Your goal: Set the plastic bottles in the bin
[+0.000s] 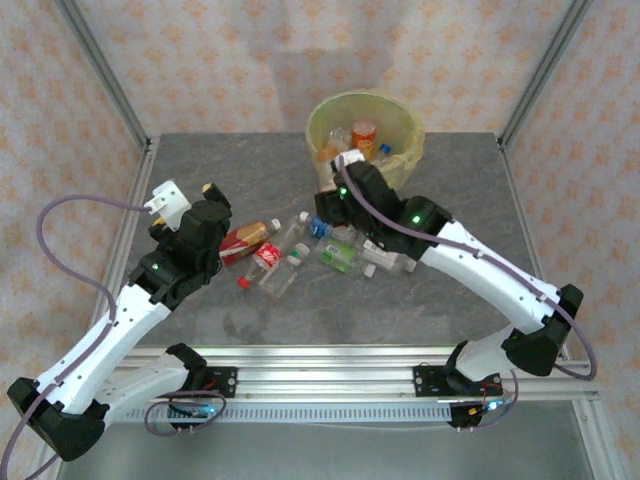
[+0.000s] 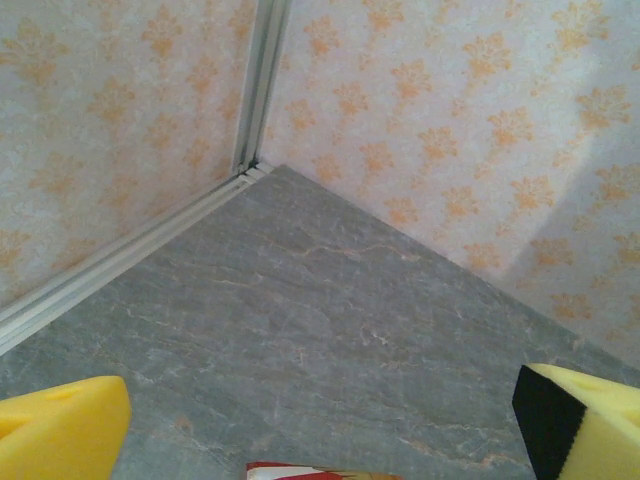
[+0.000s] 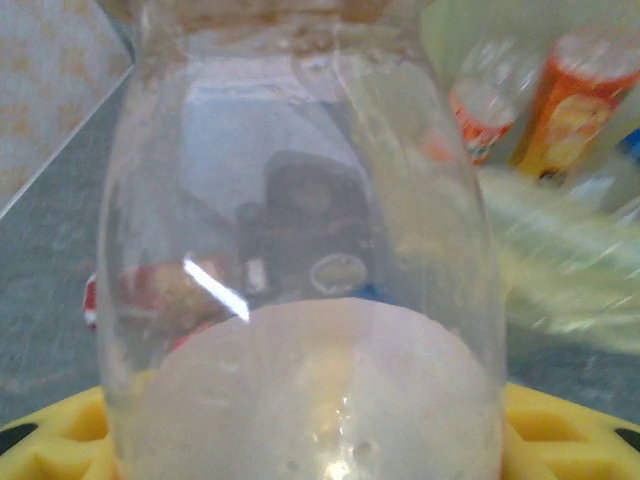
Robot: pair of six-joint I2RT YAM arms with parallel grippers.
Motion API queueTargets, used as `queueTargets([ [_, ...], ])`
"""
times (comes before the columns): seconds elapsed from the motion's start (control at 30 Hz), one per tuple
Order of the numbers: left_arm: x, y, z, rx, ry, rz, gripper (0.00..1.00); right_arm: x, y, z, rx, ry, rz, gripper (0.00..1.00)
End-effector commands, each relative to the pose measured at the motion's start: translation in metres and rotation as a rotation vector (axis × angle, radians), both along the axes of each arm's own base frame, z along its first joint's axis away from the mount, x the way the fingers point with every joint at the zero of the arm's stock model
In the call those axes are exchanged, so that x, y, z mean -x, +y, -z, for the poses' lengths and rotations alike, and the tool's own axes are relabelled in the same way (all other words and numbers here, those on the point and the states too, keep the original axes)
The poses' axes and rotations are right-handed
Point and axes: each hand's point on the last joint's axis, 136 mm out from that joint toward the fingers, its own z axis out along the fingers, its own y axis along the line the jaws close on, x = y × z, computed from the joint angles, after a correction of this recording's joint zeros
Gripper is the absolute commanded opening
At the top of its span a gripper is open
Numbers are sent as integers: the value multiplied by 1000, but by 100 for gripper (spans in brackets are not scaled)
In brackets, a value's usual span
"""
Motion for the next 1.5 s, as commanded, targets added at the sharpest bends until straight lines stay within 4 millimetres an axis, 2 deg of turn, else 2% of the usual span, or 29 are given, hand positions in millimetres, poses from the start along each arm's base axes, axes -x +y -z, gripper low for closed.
queueTargets([
  [0.0,-2,1,-3,5,-3,-1,100,-27,-9,-45,-20,-129,33,35],
  [0.13,-6,-4,-3,6,9,22,100,-57,-12,-72,-55,-169,73,35],
  [0.3,-10,-9,-4,7,15,45,100,-102,-23,-80,-109,-158,158,35],
  [0.5,-13,-12,-6,2,21,58,100,-158,-37,-63,-188,-86,275,35],
  [0.7,-13,-13,-8,-9,25,66,100,-197,-32,-35,-218,-9,332,35],
  [0.93,-14,-14,-5,-24,39,76,100,-216,-21,-5,-238,80,381,38],
  [1.23,-14,-16,-6,-28,46,96,100,-219,-12,21,-256,157,384,44],
  [1.33,-14,-16,-6,-27,48,97,100,-218,-13,26,-243,170,388,49],
  [1.47,-14,-16,-5,-23,47,97,100,-216,-12,28,-232,179,376,60],
])
